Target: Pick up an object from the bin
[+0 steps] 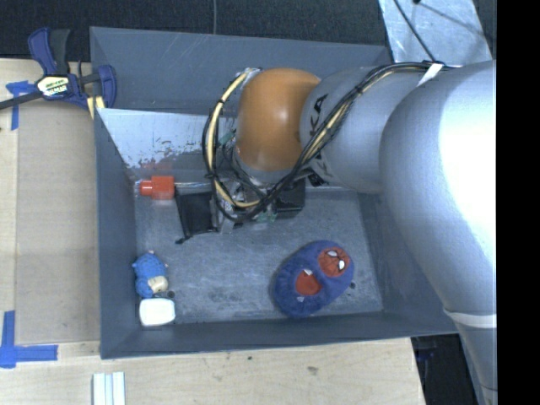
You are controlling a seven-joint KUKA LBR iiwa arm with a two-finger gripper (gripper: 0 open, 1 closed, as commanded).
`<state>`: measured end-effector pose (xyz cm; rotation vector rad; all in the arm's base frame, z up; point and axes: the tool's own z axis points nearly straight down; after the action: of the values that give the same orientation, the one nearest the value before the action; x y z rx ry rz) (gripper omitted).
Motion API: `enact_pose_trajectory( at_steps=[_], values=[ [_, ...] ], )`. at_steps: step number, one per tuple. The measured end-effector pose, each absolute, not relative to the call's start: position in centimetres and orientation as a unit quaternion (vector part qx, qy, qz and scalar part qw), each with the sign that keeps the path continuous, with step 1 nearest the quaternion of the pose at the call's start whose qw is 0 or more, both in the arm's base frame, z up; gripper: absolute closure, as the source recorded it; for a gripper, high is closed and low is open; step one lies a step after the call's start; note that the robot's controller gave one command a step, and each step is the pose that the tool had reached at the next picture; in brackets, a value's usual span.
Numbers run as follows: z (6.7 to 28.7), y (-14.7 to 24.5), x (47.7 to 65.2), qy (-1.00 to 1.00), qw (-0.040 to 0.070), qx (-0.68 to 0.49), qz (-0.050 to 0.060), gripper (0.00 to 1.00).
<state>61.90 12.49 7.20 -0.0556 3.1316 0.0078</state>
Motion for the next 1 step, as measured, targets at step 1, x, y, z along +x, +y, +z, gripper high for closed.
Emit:
enact_pose_trajectory(
  at_steps=[1],
  values=[
    [16.82, 18.88, 62.23, 0.999, 0.007, -0.047, 0.003, 1.00]
  ],
)
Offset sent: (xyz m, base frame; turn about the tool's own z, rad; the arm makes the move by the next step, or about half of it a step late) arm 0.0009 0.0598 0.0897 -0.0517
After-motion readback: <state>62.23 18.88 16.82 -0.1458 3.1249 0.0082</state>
